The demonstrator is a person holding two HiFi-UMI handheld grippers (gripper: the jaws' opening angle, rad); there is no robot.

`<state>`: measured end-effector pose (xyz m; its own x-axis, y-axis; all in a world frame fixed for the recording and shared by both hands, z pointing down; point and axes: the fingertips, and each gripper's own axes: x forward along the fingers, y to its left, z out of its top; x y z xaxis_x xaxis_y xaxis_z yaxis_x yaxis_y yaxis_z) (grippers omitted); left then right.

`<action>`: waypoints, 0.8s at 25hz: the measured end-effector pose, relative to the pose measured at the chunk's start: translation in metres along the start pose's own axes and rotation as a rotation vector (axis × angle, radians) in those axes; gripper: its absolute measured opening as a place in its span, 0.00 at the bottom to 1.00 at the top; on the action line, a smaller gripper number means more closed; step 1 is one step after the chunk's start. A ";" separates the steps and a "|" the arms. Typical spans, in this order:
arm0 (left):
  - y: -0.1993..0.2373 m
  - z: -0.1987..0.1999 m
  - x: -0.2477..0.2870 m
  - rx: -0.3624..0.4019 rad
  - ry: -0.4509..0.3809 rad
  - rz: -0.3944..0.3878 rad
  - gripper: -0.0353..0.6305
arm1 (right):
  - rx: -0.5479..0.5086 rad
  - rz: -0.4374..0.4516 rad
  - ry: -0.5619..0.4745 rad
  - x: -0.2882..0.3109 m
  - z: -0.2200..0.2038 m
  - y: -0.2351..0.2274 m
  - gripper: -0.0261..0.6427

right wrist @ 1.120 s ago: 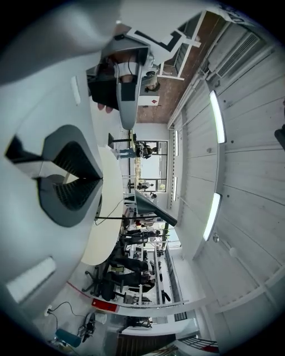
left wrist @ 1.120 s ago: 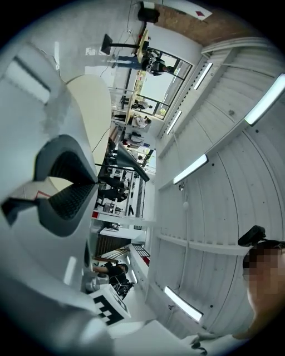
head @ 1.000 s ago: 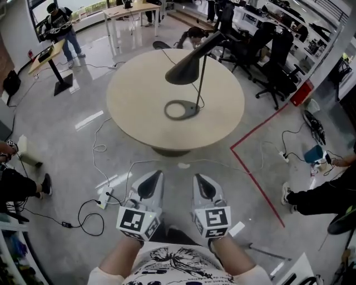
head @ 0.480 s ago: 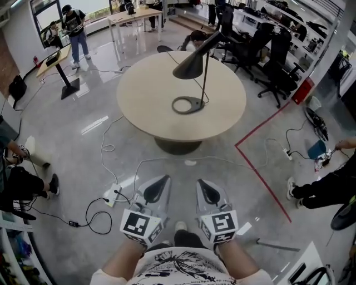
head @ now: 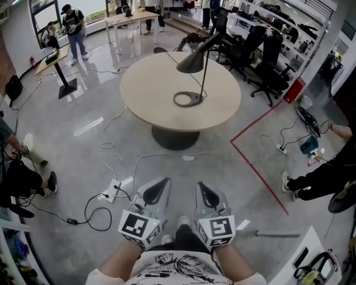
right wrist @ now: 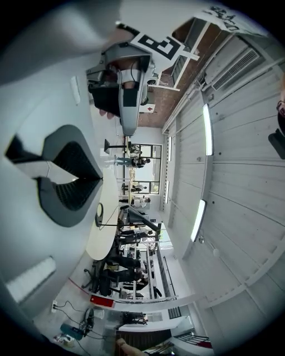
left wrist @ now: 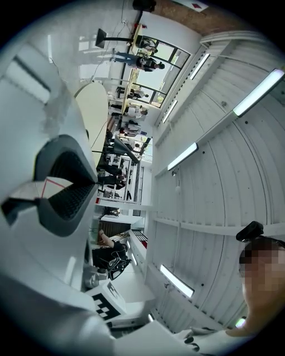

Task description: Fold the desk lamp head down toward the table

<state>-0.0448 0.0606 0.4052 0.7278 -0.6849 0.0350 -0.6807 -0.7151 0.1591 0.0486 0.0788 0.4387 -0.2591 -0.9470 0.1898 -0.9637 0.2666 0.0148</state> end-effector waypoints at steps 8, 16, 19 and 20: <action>-0.014 0.004 -0.032 -0.002 -0.017 -0.029 0.06 | -0.010 -0.023 -0.012 -0.025 0.003 0.021 0.05; -0.012 0.007 -0.046 -0.001 -0.046 -0.015 0.06 | -0.034 -0.016 -0.022 -0.031 0.002 0.032 0.05; -0.013 0.006 -0.047 -0.002 -0.053 -0.010 0.06 | -0.035 -0.011 -0.019 -0.034 0.001 0.033 0.05; -0.014 0.005 -0.048 -0.003 -0.054 -0.010 0.06 | -0.030 -0.010 -0.017 -0.035 0.000 0.033 0.05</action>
<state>-0.0709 0.1030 0.3959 0.7289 -0.6844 -0.0202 -0.6731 -0.7217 0.1617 0.0256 0.1209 0.4323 -0.2509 -0.9524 0.1731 -0.9639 0.2623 0.0464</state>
